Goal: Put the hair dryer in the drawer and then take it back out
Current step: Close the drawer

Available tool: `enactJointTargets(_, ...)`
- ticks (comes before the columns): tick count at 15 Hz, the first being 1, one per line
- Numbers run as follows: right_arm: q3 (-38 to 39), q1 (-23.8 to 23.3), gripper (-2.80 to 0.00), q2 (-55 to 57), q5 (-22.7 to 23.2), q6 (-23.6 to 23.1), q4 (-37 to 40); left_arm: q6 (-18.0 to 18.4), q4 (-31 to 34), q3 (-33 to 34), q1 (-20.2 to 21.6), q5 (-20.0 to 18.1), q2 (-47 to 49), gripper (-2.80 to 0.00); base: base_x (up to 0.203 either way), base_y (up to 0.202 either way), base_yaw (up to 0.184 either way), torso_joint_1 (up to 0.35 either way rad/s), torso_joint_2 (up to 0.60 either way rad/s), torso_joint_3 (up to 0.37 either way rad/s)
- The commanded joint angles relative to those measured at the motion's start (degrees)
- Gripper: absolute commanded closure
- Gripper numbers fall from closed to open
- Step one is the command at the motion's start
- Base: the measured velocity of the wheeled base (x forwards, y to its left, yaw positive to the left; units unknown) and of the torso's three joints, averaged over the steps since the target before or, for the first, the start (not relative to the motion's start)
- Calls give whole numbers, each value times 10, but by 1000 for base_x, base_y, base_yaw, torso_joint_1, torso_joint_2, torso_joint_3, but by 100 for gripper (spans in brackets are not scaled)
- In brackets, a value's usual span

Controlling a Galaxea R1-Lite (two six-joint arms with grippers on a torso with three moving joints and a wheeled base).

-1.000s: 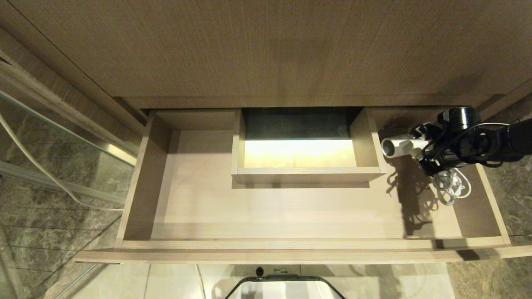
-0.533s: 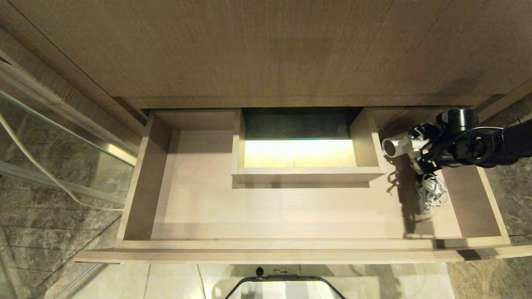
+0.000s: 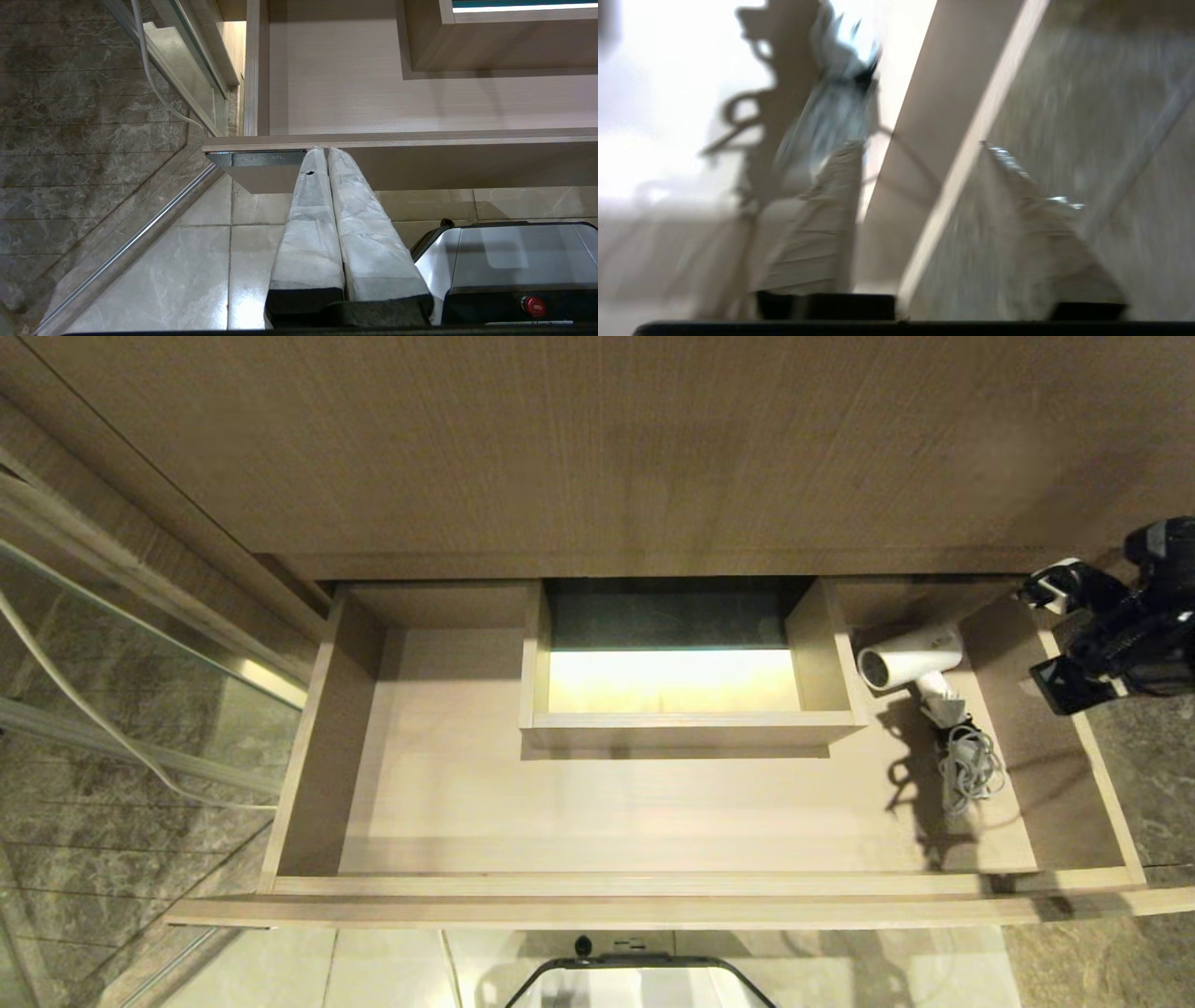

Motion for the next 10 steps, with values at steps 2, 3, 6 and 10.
enactJointTargets(2,136,1,0,-183,10,-11,26,0,0,1,0,0,0,0,0,0,0,0,0,0)
enactJointTargets(3,186,0,0,-220,9,-18,34,0,0,1,0,0,0,0,0,0,0,0,0,0)
enactJointTargets(6,305,-13,0,-297,-28,-36,83,0,0,1,0,0,0,0,0,0,0,0,0,0)
enactJointTargets(10,401,-16,0,-271,-104,-40,104,0,0,1,0,0,0,0,0,0,0,0,0,0)
